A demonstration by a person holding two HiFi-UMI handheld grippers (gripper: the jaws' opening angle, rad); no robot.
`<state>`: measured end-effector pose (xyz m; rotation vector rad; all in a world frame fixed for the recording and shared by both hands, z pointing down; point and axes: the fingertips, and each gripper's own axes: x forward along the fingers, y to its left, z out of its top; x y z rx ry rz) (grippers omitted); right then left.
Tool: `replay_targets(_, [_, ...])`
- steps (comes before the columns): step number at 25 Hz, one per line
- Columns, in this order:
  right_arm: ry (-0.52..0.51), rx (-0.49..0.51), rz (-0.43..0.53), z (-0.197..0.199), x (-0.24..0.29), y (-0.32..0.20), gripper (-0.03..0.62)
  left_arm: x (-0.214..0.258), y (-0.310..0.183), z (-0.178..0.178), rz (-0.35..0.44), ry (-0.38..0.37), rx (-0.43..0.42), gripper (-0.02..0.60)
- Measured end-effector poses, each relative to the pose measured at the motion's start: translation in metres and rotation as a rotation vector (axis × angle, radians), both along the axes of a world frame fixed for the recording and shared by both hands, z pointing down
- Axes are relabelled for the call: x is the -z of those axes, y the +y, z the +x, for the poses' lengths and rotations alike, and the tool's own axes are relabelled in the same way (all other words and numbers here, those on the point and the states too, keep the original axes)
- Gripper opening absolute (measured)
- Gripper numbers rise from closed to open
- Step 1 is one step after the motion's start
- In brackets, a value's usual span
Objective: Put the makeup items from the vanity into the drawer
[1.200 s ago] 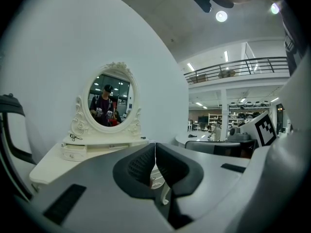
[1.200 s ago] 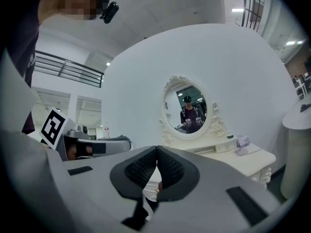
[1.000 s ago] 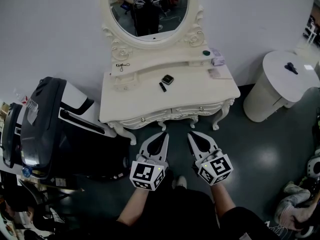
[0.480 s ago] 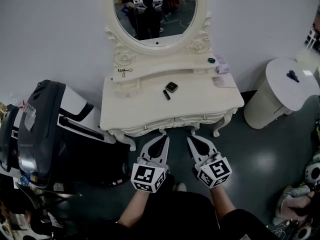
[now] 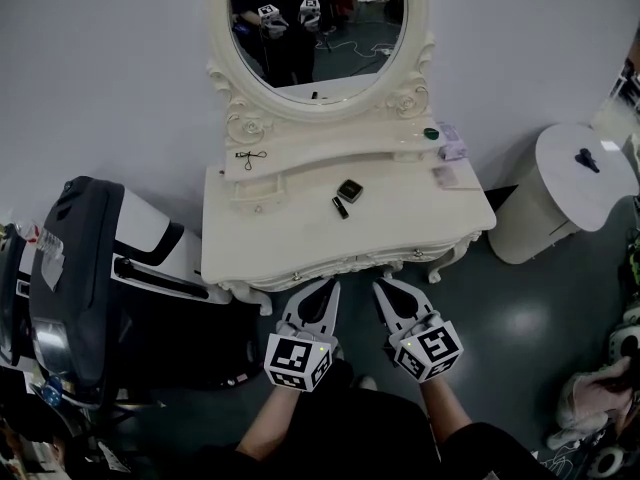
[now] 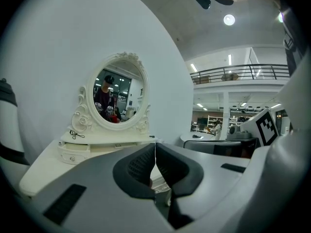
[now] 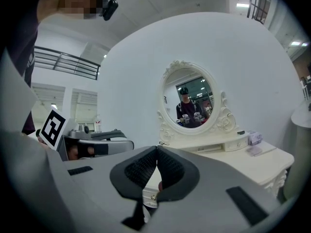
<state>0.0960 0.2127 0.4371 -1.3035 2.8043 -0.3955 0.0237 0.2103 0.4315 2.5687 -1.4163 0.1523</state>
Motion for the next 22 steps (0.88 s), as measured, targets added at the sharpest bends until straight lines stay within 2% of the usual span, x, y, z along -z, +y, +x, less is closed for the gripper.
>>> replay_targets(10, [0.001,-0.058,-0.026,-0.023,-0.001,-0.044,0.023,-0.005,-0.046,-0.027,-0.018,0.010,-0.058,0.015])
replay_targets(22, [0.039,-0.118,-0.046,-0.034,-0.004,-0.062,0.023,-0.012,-0.069,-0.044,-0.049,0.016,-0.112,0.015])
